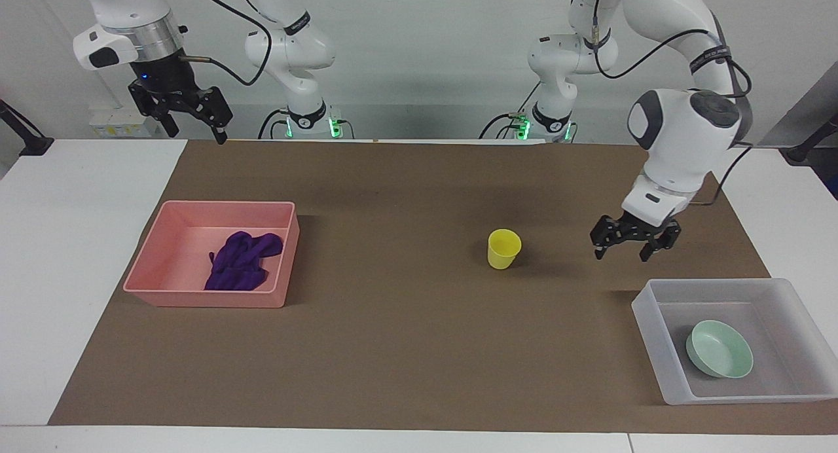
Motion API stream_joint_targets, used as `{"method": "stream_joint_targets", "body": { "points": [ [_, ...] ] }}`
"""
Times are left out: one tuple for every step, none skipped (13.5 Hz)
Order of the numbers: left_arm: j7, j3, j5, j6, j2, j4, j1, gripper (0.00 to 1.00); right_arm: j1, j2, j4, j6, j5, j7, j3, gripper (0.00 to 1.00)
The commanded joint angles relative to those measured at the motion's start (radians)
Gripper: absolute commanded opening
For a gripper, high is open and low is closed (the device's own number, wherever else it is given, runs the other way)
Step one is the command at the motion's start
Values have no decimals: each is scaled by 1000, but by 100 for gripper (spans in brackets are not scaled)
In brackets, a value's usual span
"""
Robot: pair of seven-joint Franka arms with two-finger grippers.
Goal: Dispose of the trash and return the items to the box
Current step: 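Reach the left gripper to the yellow cup and grasp its rim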
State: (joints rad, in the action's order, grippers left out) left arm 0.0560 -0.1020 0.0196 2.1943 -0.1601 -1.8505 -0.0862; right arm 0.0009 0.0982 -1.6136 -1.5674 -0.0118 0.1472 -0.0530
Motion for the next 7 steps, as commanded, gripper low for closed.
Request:
{"method": "stream_joint_targets", "body": {
  "points": [
    [38, 18, -1, 67, 73, -139, -84, 100, -7, 17, -58, -40, 10, -18, 7, 100],
    [42, 18, 0, 68, 83, -159, -111, 100, -5, 23, -68, -45, 3, -38, 7, 100],
    [63, 18, -1, 79, 86, -179, -141, 100, -5, 26, -80, -43, 1, -56, 7, 100],
    [97, 18, 0, 109, 88, -197, -171, 100, -5, 28, -81, -43, -2, -64, 7, 100],
    [126, 18, -1, 149, 90, -231, -196, 99, -7, 26, -78, -43, -13, -72, 5, 100],
    [133, 18, 0, 194, 88, -261, -216, 98, -5, 26, -77, -46, -35, -74, 10, 100],
    [134, 18, 0, 246, 87, -295, -227, 94, -5, 25, -72, -45, -33, -69, 13, 100]
  ]
}}
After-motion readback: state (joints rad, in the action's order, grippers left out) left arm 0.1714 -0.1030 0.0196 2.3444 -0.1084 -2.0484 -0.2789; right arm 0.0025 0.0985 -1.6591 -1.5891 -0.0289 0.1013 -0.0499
